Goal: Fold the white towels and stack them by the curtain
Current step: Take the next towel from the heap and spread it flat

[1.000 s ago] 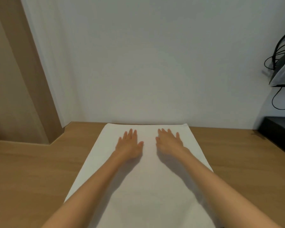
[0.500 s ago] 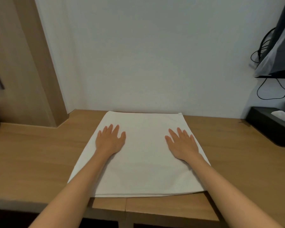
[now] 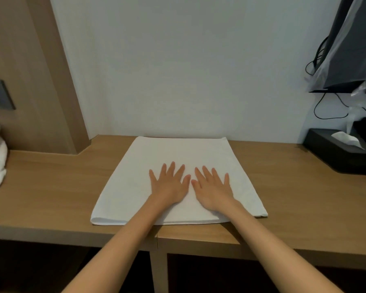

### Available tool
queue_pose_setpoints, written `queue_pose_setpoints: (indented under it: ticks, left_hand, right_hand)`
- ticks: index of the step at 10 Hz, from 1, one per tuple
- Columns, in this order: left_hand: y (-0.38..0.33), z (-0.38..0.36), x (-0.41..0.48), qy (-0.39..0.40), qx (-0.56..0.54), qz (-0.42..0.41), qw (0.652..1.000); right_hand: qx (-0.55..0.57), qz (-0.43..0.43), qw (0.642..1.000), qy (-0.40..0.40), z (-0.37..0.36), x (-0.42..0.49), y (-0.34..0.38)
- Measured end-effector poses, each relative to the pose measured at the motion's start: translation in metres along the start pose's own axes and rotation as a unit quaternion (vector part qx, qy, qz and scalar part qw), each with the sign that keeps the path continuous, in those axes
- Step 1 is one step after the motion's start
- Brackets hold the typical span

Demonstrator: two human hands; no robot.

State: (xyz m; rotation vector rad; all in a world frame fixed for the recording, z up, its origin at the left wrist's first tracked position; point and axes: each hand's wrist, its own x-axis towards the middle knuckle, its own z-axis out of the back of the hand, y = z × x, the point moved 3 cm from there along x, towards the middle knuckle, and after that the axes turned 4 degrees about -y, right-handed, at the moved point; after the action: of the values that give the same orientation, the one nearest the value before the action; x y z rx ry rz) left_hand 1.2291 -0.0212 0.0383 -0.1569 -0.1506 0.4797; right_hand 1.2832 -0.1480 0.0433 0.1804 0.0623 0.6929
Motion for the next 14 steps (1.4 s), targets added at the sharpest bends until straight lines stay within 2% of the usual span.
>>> queue_pose_setpoints:
  ticks: [2,3,4,5,7,8,10,11,12,13,14]
  left_hand:
    - [0.016,0.005,-0.003,-0.011,0.004,0.015,1.000]
    - [0.016,0.006,-0.005,-0.015,0.001,0.011,1.000]
    - [0.015,0.009,-0.006,-0.020,0.004,0.004,1.000]
    - [0.015,0.011,-0.008,-0.021,0.004,0.003,1.000]
    - [0.015,0.011,-0.010,-0.020,0.003,0.001,1.000]
    - [0.014,0.011,-0.010,-0.018,0.002,0.001,1.000]
    - [0.014,0.011,-0.010,-0.016,0.003,0.000,1.000]
    - [0.015,0.011,-0.009,-0.015,0.004,0.002,1.000]
    - [0.014,0.011,-0.010,-0.013,0.004,0.002,1.000]
    - [0.014,0.012,-0.010,-0.013,0.003,0.005,1.000]
    - [0.013,0.012,-0.011,-0.013,0.008,0.000,1.000]
  right_hand:
    - [0.008,-0.044,0.998,-0.040,0.000,-0.019,-0.034]
    - [0.060,0.005,0.998,-0.032,0.010,-0.033,-0.042]
    - [0.270,0.048,0.959,-0.068,0.036,-0.053,-0.045]
    - [0.278,0.070,0.951,-0.113,0.061,-0.076,-0.055]
    - [0.093,0.033,0.995,0.016,0.062,-0.103,-0.086]
    - [0.056,0.049,0.997,-0.031,0.057,-0.104,-0.089]
    - [0.010,0.104,0.976,-0.189,0.055,-0.110,-0.091]
    - [0.000,0.115,0.971,-0.210,0.060,-0.113,-0.093]
    - [0.011,0.098,0.978,-0.182,0.055,-0.114,-0.097]
    - [0.091,0.041,0.987,-0.127,0.054,-0.113,-0.106]
    - [0.153,0.037,0.979,-0.128,0.054,-0.116,-0.111]
